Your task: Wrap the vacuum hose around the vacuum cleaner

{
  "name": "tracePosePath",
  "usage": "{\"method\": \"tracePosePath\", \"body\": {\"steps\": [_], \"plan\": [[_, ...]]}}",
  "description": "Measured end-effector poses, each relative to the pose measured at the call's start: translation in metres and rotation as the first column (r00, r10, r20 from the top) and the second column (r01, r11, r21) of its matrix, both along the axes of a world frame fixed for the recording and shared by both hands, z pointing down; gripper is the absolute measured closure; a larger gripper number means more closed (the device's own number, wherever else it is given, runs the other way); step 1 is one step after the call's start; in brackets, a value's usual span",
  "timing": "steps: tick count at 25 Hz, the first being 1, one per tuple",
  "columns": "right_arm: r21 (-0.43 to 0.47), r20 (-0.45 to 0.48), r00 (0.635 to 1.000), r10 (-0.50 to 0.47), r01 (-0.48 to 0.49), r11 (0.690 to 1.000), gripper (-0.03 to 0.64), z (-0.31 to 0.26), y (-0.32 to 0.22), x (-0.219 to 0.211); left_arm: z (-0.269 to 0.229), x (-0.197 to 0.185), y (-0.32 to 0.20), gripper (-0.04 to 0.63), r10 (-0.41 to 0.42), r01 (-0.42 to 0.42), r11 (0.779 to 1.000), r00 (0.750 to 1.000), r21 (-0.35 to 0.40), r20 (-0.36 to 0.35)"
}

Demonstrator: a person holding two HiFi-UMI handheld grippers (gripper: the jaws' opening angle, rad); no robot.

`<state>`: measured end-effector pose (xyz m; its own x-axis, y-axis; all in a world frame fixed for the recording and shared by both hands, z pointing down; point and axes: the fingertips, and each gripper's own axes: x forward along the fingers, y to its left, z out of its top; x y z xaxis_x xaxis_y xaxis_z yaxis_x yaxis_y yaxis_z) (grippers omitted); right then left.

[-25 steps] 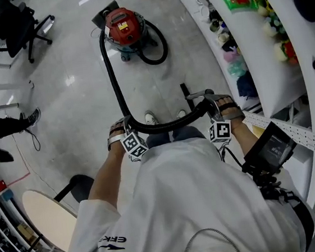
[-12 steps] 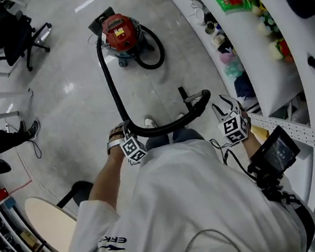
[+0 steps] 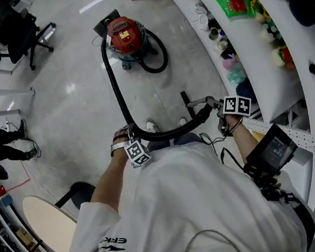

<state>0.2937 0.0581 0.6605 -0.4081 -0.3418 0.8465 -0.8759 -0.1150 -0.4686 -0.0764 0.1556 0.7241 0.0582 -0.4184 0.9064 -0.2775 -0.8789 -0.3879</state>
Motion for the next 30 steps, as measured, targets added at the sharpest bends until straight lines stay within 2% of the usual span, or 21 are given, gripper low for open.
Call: {"method": "tracePosePath", "body": {"steps": [2,4,11,16,21,30], "plan": [[-0.090,0.117,0.986,0.114,-0.104,0.990,0.336,0.008,0.006,-0.003,0.000,0.000,0.001,0.420,0.012,-0.012,1.000,1.000,0.006,0.004],[-0.162,0.187,0.965,0.183,-0.154,0.975,0.334,0.012,0.008,-0.007,-0.001,0.000,0.002,0.420,0.021,-0.021,1.000,1.000,0.012,0.005],[-0.312,0.225,0.940,0.257,-0.180,0.933,0.334,0.029,0.019,-0.014,0.000,0.003,0.003,0.420,0.042,-0.042,0.999,0.999,0.015,0.007],[-0.383,0.248,0.942,0.224,-0.117,0.916,0.334,0.031,0.031,-0.023,-0.001,-0.004,0.003,0.420,0.058,-0.059,0.998,0.998,0.014,0.019],[-0.455,0.274,0.933,0.234,-0.089,0.886,0.334,0.039,0.047,-0.024,-0.003,-0.004,0.002,0.420,0.078,-0.079,0.996,0.997,0.028,0.027],[-0.596,0.328,0.916,0.232,0.010,0.803,0.339,0.051,0.095,-0.026,-0.013,-0.007,0.000,0.419,0.136,-0.142,0.986,0.989,0.093,0.064]]}}
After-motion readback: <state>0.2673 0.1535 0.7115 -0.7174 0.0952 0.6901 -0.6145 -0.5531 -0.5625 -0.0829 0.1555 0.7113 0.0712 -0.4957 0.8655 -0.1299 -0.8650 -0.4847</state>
